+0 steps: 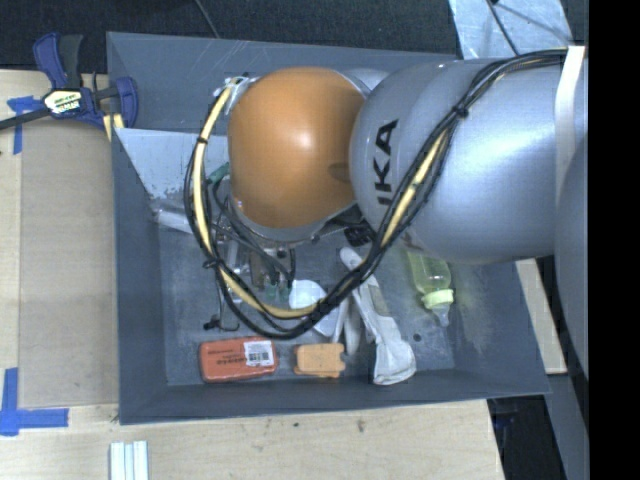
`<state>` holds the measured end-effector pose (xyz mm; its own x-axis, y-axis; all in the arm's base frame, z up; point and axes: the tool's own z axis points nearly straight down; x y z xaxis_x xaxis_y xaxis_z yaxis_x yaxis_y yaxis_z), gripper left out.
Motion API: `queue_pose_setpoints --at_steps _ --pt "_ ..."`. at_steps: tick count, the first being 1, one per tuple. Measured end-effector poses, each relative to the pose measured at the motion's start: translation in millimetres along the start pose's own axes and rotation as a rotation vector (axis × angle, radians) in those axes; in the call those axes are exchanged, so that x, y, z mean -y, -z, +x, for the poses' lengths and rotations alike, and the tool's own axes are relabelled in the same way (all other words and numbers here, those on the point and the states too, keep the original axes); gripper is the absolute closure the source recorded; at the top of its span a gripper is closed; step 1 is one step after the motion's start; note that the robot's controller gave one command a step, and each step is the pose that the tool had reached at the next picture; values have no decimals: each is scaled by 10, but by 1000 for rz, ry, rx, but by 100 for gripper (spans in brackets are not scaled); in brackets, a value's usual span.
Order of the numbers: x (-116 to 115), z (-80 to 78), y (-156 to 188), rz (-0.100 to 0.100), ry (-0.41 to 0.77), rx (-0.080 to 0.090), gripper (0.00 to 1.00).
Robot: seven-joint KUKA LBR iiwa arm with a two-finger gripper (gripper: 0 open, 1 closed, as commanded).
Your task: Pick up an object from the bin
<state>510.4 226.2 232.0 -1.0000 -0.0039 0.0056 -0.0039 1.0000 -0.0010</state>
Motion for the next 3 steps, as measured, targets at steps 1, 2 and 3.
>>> queue_pose_setpoints --at_steps 1,2,3 --pt "13 -17 50 -2 -4 8 0" --pt "290 66 -397 -4 58 13 0" --pt "548 95 -674 -1 1 5 0"
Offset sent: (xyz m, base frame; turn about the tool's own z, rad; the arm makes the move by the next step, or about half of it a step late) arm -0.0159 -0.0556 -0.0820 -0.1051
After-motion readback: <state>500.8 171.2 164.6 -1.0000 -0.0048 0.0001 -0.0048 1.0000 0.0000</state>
